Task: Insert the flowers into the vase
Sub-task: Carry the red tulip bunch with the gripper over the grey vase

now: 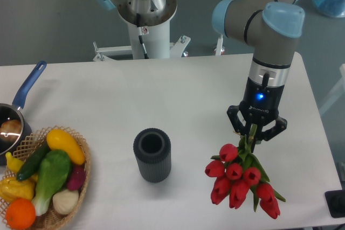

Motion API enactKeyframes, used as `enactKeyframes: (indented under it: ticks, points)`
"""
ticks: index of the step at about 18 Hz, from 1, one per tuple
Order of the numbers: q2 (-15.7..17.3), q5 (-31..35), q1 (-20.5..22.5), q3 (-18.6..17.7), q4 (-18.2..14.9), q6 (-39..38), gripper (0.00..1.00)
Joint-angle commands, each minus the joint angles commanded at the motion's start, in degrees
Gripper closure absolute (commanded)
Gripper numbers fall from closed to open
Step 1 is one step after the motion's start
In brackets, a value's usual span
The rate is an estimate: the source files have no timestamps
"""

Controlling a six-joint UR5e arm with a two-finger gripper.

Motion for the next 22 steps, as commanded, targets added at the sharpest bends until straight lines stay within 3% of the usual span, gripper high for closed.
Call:
enactKeyframes:
  ticks: [9, 12, 16, 22]
  points:
    - [1.84, -0.44, -0.09, -1.49, 1.23, -1.32, 0.90]
    - [2.11, -4.55, -1.05, -1.23, 1.75, -1.32, 0.90]
    - [2.28, -7.81, -4.13, -0.97, 4.92, -4.31, 0.90]
    - [2.55, -29.33, -3.43, -0.97, 6.33, -4.31, 0.90]
